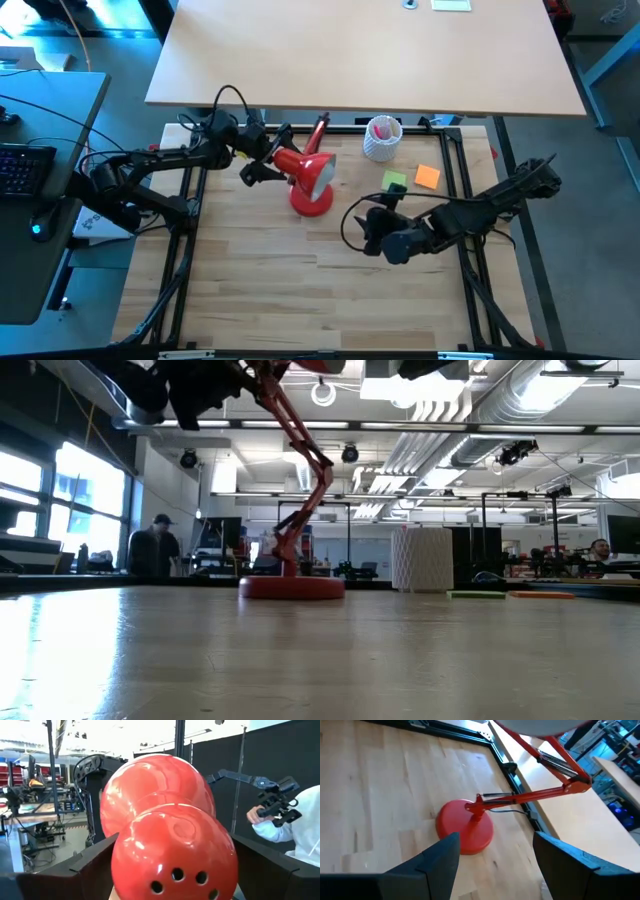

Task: Screw lightbulb
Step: Remove the white lightbulb from the red lamp

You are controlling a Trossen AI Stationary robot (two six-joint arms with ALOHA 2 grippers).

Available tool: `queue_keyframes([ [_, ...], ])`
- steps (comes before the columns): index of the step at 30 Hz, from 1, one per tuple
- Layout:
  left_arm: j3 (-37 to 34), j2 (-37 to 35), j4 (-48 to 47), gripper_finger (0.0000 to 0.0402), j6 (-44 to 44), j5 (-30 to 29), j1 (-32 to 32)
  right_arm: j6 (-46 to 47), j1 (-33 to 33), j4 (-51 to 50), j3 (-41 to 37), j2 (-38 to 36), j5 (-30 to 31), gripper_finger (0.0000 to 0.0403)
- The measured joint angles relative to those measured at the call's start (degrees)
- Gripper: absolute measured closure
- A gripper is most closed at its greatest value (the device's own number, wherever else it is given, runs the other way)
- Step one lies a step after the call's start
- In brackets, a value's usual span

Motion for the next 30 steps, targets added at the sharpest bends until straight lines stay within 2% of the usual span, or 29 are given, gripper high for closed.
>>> queue_keyframes([
  [4, 0.5, 0.0, -1.1, 0.0083, -0.4, 1.9, 0.0, 0.4, -0.5, 1.4, -1.3, 0.0, 2.2, 0.0155],
  [8, 0.5, 0.0, -1.0, 0.0120, -0.4, 2.5, -0.2, 0.9, -0.5, 5.7, -7.7, 0.1, 4.3, 0.0155],
  [11, 0.5, -0.1, -1.0, 0.0152, -0.3, 3.9, -0.2, 5.8, -0.7, 11.0, -13.3, 0.1, 4.6, 0.0155],
  [15, 0.6, -0.1, -3.4, 0.0155, 2.9, 3.1, -0.6, 8.5, 0.1, 20.9, -18.0, 0.1, 4.7, 0.0155],
  [18, 0.6, -0.2, -4.1, 0.0155, 3.6, 2.8, -0.5, 3.0, 0.6, 29.4, -18.5, 0.1, 5.6, 0.0155],
  [25, 0.6, 0.1, -7.7, 0.0155, 7.4, -1.6, -2.7, -19.8, 0.1, 50.2, -13.8, 0.0, 9.8, 0.0155],
  [30, 0.6, 0.1, -9.1, 0.0155, 8.4, -4.7, -4.5, -18.1, -2.4, 54.6, -10.8, -0.1, 7.1, 0.0155],
])
